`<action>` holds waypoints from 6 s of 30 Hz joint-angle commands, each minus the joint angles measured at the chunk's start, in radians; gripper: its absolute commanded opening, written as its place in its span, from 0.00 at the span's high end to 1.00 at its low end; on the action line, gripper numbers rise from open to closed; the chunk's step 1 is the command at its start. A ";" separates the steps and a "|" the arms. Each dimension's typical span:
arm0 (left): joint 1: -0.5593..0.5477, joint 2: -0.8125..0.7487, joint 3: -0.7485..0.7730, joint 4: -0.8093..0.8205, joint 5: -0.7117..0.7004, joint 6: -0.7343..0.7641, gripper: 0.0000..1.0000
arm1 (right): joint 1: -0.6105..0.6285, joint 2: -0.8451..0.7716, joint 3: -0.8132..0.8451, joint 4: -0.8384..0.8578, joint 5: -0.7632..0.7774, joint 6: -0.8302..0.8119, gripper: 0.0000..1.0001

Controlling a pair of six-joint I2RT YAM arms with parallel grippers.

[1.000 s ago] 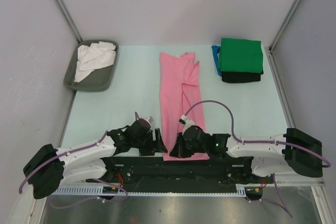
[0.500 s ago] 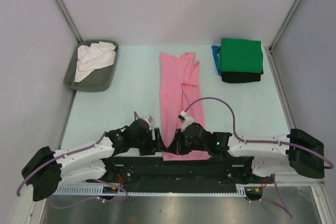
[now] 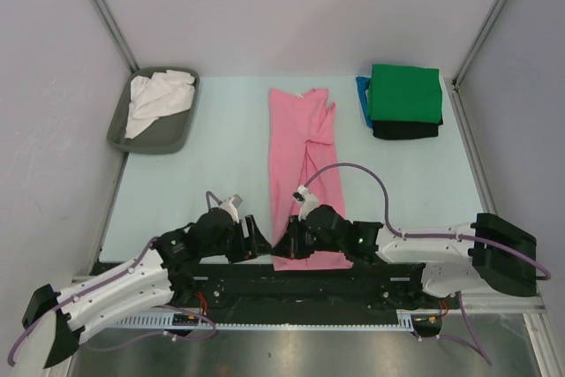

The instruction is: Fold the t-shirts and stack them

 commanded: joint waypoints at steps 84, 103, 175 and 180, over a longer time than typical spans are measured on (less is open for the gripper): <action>-0.003 0.208 0.018 0.034 -0.121 -0.014 0.13 | -0.115 -0.606 0.015 -1.018 0.544 -0.023 0.00; -0.003 0.223 -0.122 0.173 0.027 -0.081 0.28 | -0.128 -0.589 -0.243 -0.728 0.280 0.119 0.08; -0.002 0.134 -0.162 0.318 -0.036 -0.147 0.62 | -0.145 -0.810 -0.453 -0.642 0.236 0.297 0.52; 0.000 0.145 -0.158 0.324 -0.036 -0.146 0.59 | -0.171 -0.784 -0.459 -0.624 0.214 0.289 0.57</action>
